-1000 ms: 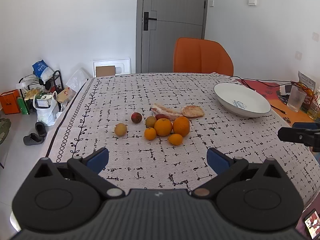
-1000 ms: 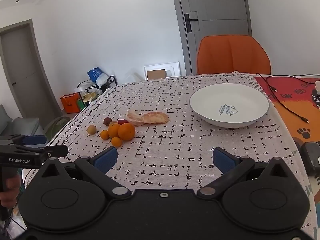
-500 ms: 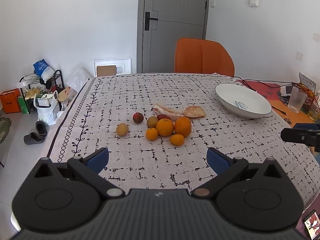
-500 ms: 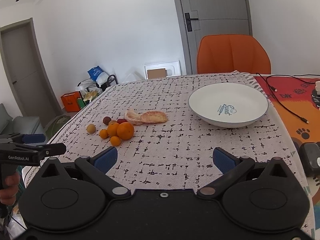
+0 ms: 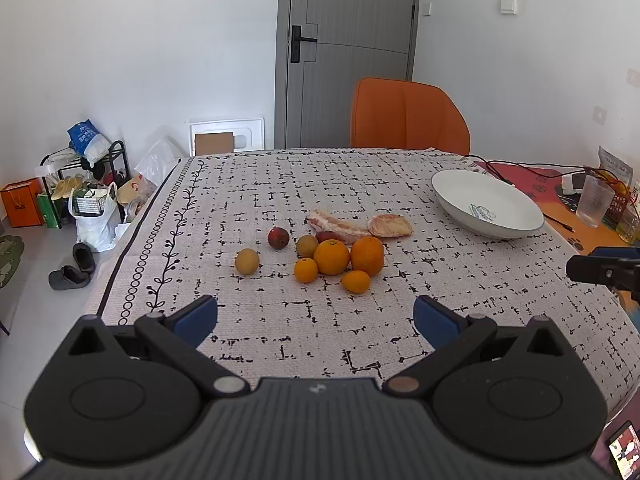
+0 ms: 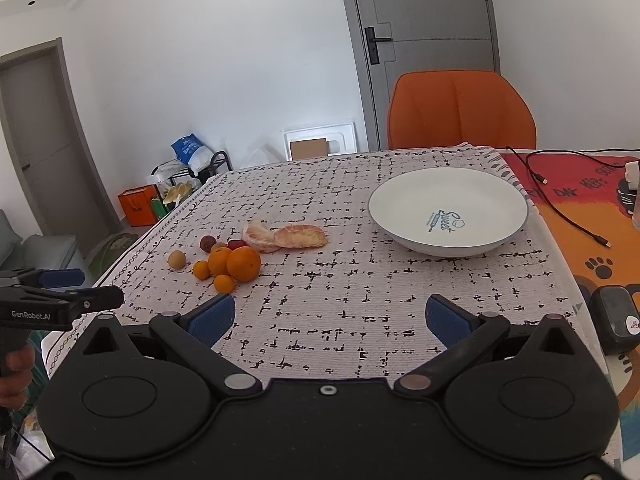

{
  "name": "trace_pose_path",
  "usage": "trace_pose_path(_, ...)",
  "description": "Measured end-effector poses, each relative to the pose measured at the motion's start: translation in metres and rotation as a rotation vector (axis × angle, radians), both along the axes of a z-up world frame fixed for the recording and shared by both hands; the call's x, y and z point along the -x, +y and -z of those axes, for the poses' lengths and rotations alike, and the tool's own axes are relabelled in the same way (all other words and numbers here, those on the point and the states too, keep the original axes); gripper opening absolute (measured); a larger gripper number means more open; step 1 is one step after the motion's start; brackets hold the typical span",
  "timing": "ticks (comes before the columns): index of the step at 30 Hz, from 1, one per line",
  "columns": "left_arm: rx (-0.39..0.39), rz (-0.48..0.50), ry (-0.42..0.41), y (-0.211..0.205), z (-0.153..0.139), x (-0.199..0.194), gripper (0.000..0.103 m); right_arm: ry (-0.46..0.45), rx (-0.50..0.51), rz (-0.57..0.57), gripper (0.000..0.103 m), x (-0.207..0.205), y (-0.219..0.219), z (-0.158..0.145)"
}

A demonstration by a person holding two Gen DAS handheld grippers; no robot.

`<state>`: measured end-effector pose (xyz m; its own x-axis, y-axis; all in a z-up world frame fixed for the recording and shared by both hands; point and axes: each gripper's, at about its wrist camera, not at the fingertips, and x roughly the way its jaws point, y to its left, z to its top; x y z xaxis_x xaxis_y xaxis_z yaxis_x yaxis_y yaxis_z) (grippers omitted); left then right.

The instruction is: Organize fruits

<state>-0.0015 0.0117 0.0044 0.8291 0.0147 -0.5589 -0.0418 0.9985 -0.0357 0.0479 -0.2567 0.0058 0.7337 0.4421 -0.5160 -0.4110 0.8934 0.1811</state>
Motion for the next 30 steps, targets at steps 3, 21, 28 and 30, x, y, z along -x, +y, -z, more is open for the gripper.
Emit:
trace_pose_path(3, 0.0, 0.0, -0.001, -0.0006, -0.0005, 0.0001, 0.103, 0.002, -0.002, 0.0, 0.103, 0.0003, -0.0001, 0.0002)
trace_pose_path(21, 0.002, 0.003, -0.008, 0.001, -0.0054, 0.0018, 0.103, -0.004, 0.026, -0.013, 0.103, 0.0022, 0.0037, 0.0007)
trace_pose_path(28, 0.005, 0.0, -0.008, 0.0023, -0.0036, 0.0014, 0.103, 0.0, 0.031, -0.015, 0.103, 0.0015, 0.0035, 0.0033)
trace_pose_path(30, 0.006, -0.001, -0.01, 0.0034, -0.0019, 0.0019, 0.103, -0.001, 0.031, -0.018, 0.103, 0.0009, 0.0038, 0.0047)
